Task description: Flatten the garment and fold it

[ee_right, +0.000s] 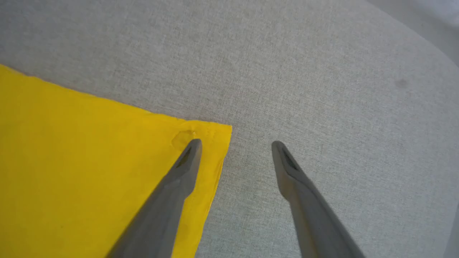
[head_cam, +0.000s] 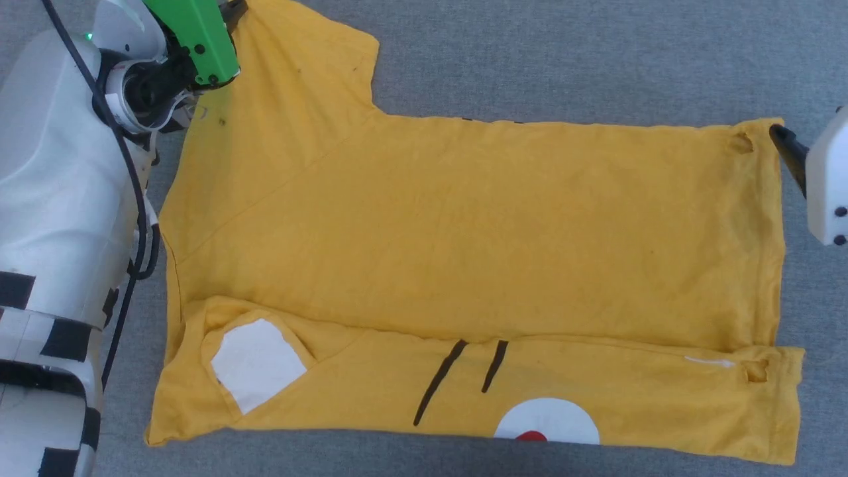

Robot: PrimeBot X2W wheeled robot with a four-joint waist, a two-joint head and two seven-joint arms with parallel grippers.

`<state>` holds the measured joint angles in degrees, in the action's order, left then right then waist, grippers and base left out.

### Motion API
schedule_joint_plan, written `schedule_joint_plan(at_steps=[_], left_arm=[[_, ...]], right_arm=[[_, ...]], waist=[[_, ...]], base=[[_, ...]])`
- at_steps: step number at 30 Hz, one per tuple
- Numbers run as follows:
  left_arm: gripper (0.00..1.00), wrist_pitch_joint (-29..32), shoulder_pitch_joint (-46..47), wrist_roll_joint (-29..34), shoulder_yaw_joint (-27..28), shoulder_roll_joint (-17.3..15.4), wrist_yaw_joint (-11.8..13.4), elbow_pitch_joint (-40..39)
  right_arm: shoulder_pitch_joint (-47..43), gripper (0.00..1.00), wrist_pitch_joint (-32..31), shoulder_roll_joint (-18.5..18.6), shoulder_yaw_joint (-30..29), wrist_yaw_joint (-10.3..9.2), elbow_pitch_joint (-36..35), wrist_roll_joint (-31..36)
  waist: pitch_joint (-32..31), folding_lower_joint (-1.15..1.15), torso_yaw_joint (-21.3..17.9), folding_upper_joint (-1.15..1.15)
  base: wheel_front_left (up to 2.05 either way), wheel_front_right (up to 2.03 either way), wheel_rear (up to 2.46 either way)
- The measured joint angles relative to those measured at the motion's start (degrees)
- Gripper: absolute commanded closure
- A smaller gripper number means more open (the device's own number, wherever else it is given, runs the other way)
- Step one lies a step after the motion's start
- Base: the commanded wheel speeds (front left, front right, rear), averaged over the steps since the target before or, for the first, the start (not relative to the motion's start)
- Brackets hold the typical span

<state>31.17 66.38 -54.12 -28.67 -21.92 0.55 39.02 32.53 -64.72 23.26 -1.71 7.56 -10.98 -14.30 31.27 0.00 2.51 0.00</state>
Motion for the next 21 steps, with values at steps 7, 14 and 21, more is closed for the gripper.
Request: schedule_joint_plan(at_steps=[7, 14, 21], left_arm=[[1.0, 0.07, -0.28, -0.27, -0.15, -0.05, 0.15, -2.34], [1.0, -0.55, -1.55, -0.6, 0.04, -0.11, 0.33, -3.41], [1.0, -3.28, -3.99, -1.83, 1.49, -1.51, -1.47, -5.37]], right_arm=[[2.85, 0.0, -7.75, 2.72, 6.26, 0.0, 5.04, -0.15], [2.99, 1.0, -6.6, 3.22, 5.93, 0.0, 5.37, -1.99], [2.63, 1.0, 1.55, 0.76, 3.22, 0.01, 7.2, -1.96]], waist=[[1.62, 0.0, 1.13, 0.0], [2.19, -0.01, 1.71, 0.0], [-0.23, 0.0, 1.6, 0.0]], base=[[0.0, 0.0, 0.0], [0.0, 0.0, 0.0], [0.0, 0.0, 0.0]])
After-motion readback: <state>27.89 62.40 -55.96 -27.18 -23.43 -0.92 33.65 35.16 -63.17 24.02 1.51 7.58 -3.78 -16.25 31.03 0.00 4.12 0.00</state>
